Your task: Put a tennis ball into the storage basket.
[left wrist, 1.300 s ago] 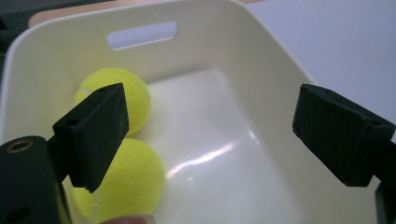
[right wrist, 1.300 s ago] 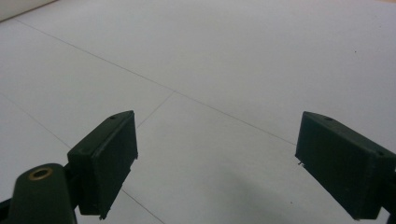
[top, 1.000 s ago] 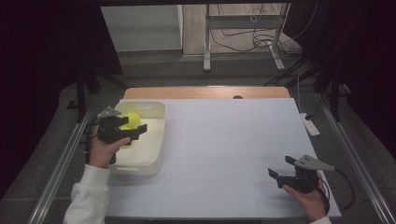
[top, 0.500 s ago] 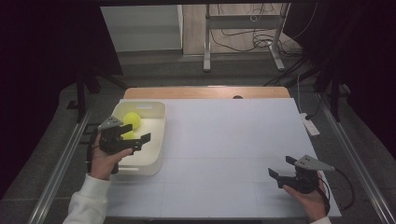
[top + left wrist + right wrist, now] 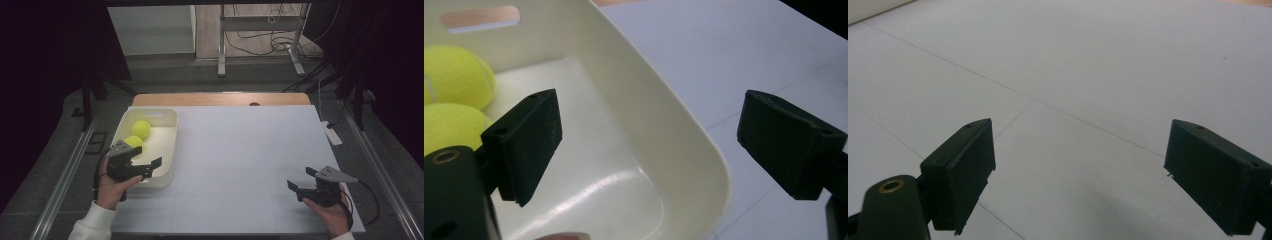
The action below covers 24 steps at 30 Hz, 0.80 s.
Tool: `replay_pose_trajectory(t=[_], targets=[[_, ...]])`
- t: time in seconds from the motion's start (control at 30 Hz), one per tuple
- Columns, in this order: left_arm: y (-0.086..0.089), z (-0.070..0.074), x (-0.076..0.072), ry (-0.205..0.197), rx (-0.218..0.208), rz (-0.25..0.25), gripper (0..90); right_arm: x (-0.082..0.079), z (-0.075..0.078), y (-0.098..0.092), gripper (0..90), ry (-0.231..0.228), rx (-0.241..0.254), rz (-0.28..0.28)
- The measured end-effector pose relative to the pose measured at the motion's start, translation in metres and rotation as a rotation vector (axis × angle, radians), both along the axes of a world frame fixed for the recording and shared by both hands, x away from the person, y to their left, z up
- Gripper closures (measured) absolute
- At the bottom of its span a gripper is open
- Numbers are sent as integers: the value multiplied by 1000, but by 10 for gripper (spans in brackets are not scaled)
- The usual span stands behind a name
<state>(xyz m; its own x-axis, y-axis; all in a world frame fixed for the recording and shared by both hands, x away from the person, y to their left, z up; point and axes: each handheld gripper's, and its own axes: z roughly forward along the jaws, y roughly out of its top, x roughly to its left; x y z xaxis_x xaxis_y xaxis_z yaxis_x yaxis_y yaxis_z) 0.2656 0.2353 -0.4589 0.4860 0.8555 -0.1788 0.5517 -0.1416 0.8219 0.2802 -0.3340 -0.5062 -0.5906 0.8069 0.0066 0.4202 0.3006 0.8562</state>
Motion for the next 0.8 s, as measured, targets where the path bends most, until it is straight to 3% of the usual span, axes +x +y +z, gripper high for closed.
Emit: replay_pose_trajectory(t=[0.37, 0.8], targets=[[-2, -17, -22, -37, 9, -9, 123, 0, 0, 1, 130, 3, 2, 2], [-8, -22, -20, -37, 32, -20, 125, 0, 0, 0, 130, 6, 13, 2]])
